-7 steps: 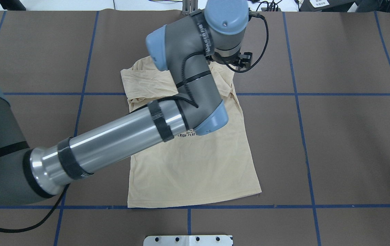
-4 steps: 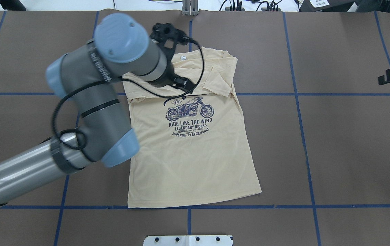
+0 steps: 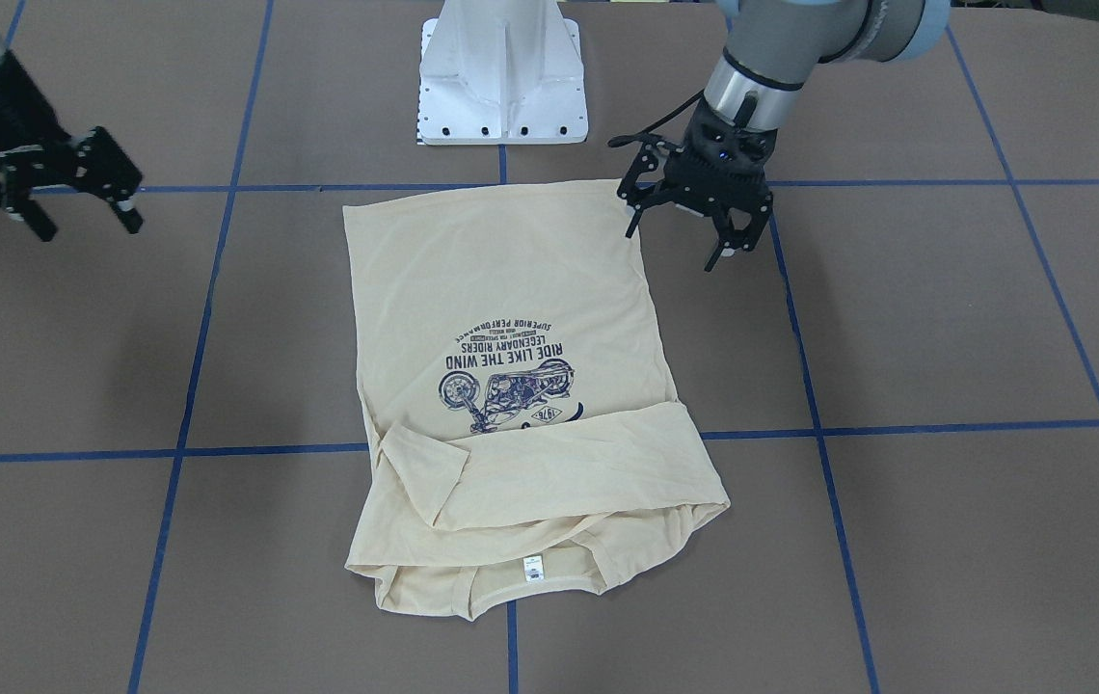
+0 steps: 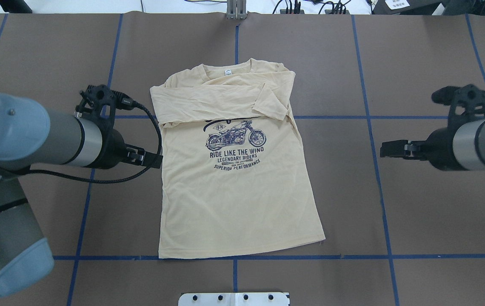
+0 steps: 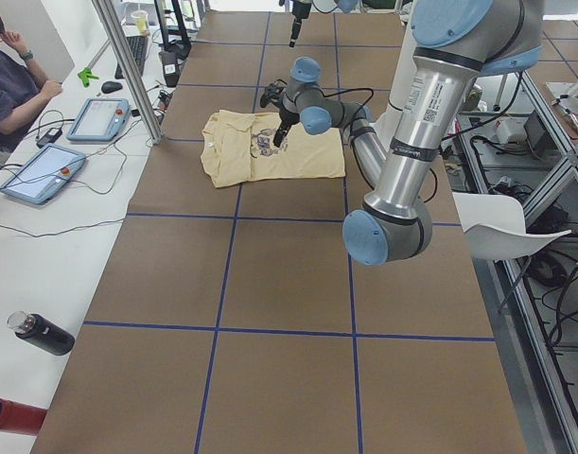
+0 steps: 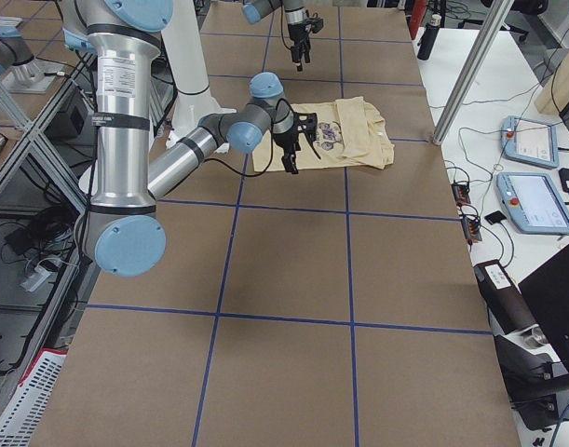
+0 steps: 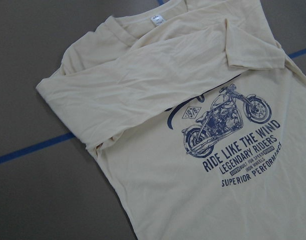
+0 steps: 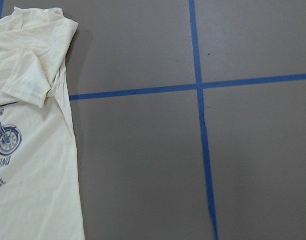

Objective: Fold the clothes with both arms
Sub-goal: 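Move both grippers to the shirt hem corners nearest the robot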

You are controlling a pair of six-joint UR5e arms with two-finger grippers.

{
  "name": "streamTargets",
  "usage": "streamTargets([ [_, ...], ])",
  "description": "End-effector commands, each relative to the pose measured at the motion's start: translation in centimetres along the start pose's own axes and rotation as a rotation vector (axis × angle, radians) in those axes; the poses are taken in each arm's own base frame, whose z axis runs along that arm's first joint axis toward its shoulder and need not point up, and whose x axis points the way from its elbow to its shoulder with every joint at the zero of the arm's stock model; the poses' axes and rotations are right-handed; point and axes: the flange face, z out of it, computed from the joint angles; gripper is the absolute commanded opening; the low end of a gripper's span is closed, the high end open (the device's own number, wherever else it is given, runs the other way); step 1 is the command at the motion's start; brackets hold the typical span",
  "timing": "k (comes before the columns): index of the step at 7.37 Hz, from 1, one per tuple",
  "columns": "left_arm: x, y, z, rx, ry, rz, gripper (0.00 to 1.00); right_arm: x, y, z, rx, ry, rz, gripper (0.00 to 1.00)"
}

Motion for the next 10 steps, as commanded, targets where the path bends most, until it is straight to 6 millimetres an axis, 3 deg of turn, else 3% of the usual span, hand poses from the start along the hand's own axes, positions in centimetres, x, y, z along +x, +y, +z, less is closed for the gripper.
streamTargets([
  [1,4.8,8.5,3.0,-0.068,0.006,-0.183,1.0,-2.4,7.1,2.3,0.01,0.027,0.012,1.0],
  [2,5.9,12.7,4.6,-0.102,-0.016,-0.231,1.0,-3.0,9.4,2.8,0.021,0.033,0.012,1.0],
  [3,5.9,15.5,5.8,-0.11,-0.05,-0.263,0.97,-3.4,10.4,3.2,0.02,0.034,0.002,1.0],
  [4,6.3,17.4,6.6,-0.136,-0.064,-0.297,0.88,-3.4,10.5,3.2,0.024,0.034,0.0,1.0],
  [6,6.1,18.3,8.4,-0.153,-0.095,-0.292,0.69,-3.5,10.5,3.2,0.024,0.033,0.0,1.0],
  [7,6.1,18.4,9.1,-0.158,-0.103,-0.285,0.64,-3.6,10.5,3.2,0.025,0.031,-0.001,1.0],
  [8,6.2,18.4,9.1,-0.159,-0.1,-0.284,0.64,-3.6,10.6,3.2,0.028,0.032,-0.002,1.0],
  [10,6.5,17.5,8.8,-0.145,-0.091,-0.302,0.51,-3.7,10.5,3.2,0.03,0.029,-0.002,1.0],
])
